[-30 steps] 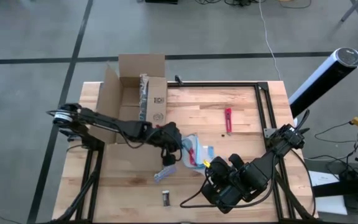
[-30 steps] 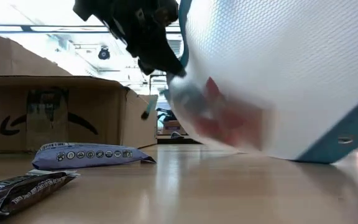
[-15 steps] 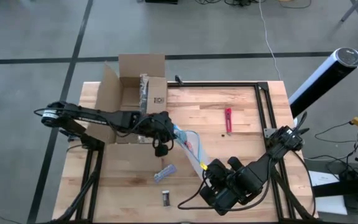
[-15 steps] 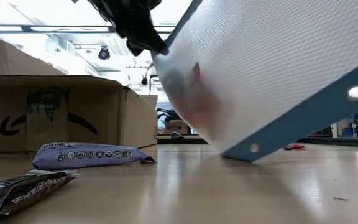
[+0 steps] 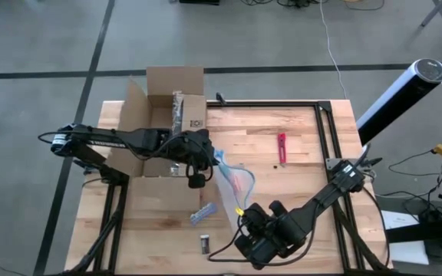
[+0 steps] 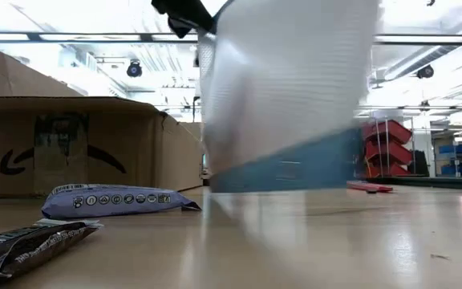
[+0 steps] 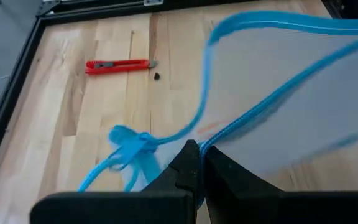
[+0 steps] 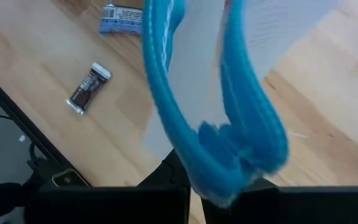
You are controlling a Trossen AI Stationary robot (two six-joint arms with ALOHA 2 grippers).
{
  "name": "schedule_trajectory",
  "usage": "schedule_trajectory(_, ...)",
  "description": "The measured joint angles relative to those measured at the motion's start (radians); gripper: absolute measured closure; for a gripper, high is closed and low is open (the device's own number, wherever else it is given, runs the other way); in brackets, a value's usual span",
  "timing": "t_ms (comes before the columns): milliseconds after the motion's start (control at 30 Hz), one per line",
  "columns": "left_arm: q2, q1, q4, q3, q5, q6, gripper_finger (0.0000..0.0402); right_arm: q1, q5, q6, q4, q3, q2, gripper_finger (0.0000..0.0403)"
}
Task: Unpack boxes
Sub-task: Put the purple chocolate bar into the blue transparent zip bag
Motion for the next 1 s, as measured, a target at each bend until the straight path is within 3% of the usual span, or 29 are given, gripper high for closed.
schedule_trajectory(467, 0.000, 0.001, -0.068, -0.015, 0.000, 0.007, 0.0402, -0.007, 0.166, 0.033, 0.002, -0.004, -0.033, 0.0394)
schedule_trajectory(1000, 0.001, 0.000, -0.070, -0.028, 0.000, 0.001, 0.0402, -0.015, 0.324, 0.024, -0.076, -0.004, -0.104, 0.0217)
